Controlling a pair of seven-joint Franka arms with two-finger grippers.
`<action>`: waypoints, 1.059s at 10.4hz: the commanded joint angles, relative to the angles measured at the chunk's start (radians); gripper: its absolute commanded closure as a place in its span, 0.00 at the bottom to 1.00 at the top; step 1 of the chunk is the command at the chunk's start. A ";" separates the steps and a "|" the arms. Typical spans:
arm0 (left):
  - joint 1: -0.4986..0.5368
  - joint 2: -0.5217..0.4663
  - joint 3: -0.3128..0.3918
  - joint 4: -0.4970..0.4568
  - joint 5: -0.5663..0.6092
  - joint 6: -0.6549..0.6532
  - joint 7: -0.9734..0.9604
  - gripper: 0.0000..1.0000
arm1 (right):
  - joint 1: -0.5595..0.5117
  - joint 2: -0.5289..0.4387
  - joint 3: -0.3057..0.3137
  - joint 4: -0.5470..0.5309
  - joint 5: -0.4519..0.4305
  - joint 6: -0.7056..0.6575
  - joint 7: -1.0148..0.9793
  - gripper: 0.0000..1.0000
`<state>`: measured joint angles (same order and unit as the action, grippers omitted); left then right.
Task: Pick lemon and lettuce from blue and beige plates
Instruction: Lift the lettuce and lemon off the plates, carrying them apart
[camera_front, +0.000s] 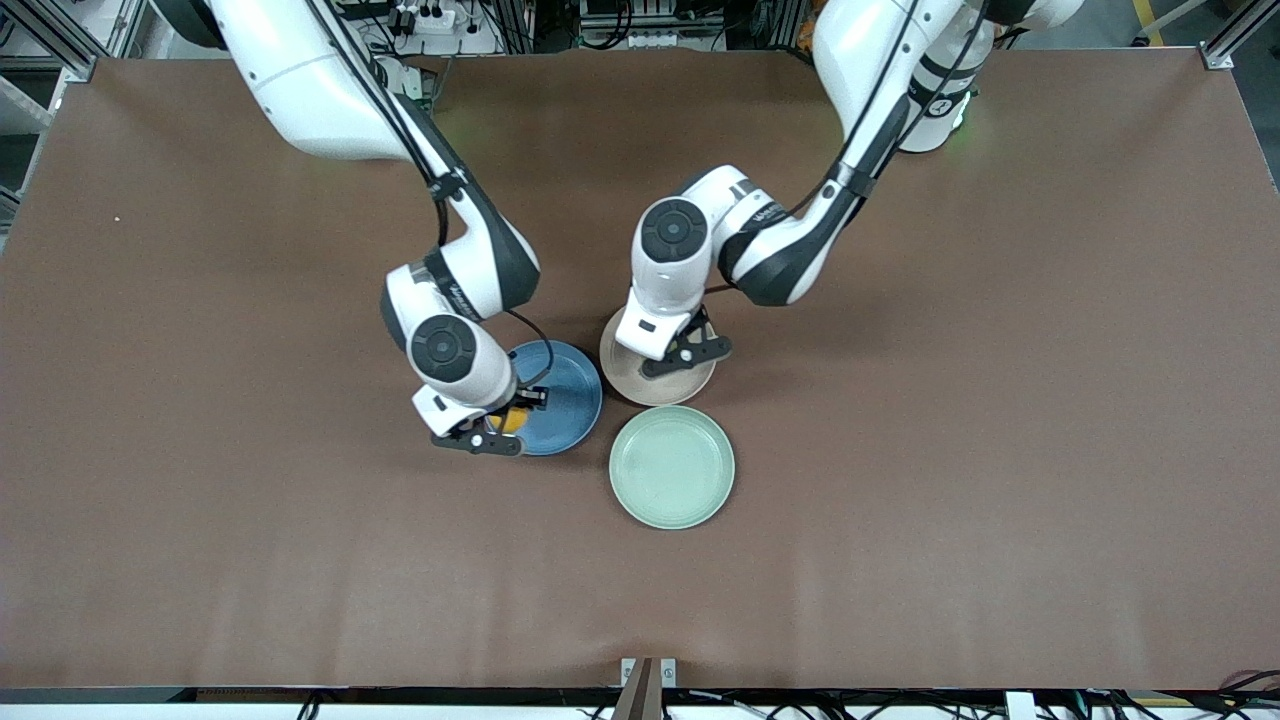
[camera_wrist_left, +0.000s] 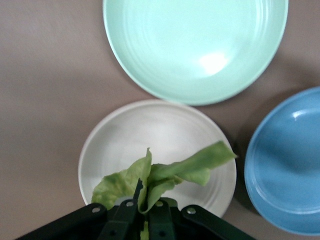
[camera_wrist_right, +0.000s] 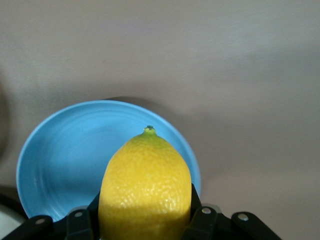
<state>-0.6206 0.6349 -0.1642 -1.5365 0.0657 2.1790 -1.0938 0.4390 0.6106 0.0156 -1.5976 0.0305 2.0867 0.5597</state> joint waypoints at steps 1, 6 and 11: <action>0.074 -0.049 -0.005 -0.013 0.025 -0.018 0.079 1.00 | -0.097 -0.144 0.020 -0.163 -0.017 0.002 -0.105 0.87; 0.246 -0.052 0.000 -0.014 0.026 -0.034 0.338 1.00 | -0.327 -0.299 0.015 -0.318 -0.017 0.004 -0.421 0.87; 0.387 -0.047 0.000 -0.014 0.118 -0.034 0.593 1.00 | -0.390 -0.338 -0.090 -0.519 -0.020 0.210 -0.697 0.88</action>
<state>-0.2640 0.5985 -0.1541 -1.5415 0.1562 2.1565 -0.5651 0.0629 0.3307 -0.0489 -1.9970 0.0203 2.2043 -0.0586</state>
